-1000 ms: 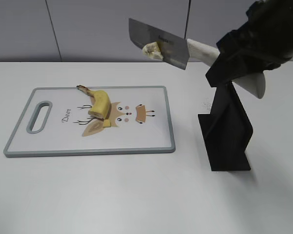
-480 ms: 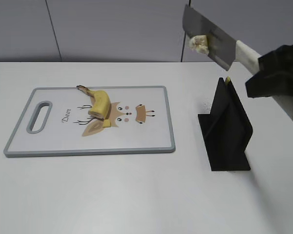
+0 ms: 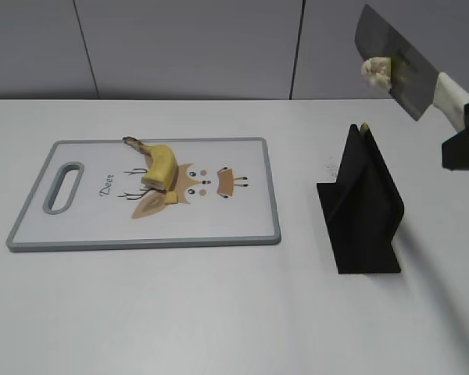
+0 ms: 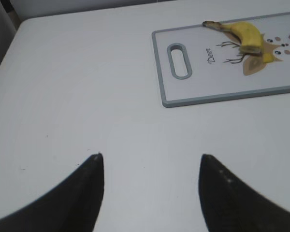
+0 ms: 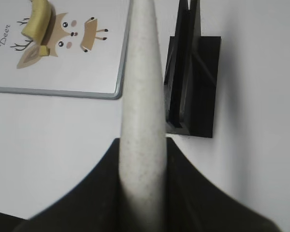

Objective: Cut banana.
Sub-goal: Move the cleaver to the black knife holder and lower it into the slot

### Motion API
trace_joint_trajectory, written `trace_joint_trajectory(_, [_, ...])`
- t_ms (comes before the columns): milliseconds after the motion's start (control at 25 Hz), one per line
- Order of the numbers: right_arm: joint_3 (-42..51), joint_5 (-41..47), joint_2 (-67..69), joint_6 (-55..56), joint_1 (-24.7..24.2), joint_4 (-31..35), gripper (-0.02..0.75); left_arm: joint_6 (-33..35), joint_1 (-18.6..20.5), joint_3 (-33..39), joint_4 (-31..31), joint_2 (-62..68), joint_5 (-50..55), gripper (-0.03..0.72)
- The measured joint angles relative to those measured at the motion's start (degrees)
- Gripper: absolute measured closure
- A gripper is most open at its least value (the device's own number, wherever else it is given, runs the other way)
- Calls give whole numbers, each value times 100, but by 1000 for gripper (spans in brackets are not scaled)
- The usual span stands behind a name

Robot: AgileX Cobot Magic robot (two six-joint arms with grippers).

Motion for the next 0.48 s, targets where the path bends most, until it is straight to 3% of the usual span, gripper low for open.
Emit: trace_joint_trajectory(480, [257,-309,345,243,2,-20,565,0,0,325,-36,-60,-353,97])
